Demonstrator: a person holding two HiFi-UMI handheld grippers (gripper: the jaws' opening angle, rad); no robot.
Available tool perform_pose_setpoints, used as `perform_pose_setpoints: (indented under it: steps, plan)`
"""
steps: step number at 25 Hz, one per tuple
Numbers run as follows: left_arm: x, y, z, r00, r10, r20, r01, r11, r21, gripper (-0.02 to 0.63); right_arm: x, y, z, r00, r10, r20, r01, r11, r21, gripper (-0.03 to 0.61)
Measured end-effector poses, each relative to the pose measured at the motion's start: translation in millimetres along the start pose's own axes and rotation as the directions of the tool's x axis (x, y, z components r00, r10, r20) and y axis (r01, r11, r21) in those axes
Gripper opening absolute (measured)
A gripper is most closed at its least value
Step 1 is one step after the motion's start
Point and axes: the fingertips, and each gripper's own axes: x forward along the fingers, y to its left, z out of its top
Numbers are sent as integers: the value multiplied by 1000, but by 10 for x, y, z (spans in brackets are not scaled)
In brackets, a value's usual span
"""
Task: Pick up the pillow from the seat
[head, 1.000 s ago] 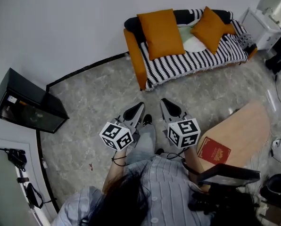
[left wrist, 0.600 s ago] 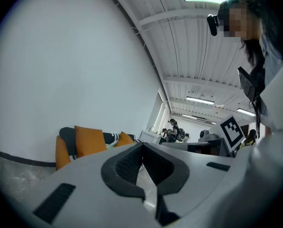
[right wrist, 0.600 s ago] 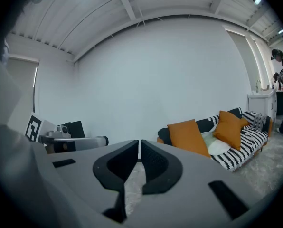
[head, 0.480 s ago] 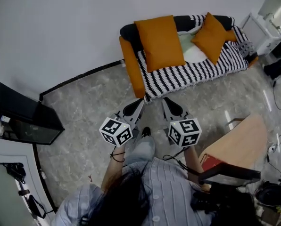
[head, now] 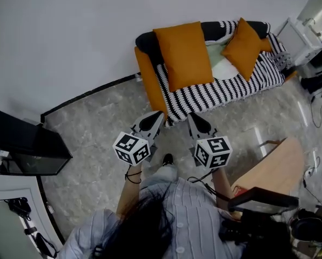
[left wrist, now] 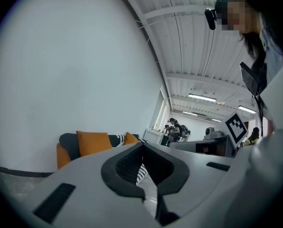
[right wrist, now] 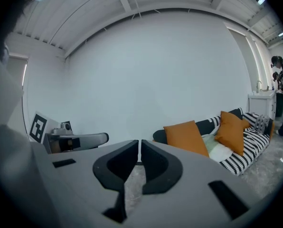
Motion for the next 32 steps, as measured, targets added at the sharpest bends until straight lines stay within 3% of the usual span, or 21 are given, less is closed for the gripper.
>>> perform_pose_setpoints:
  steps: [8, 21, 32]
  plan:
    - [328, 429, 122, 999, -34, -25, 34, 999, -1, 9, 490, -204, 148, 999, -39, 3, 39, 999, 20, 31]
    - [746, 652, 161, 995, -88, -47, 87, 996, -17, 9, 810, -496, 288, 996, -84, 9, 83, 996, 32, 31]
    - [1408, 954, 186, 998, -33, -53, 31, 999, -41, 9, 1286, -1124, 462, 999, -49, -16, 49, 998, 29, 31]
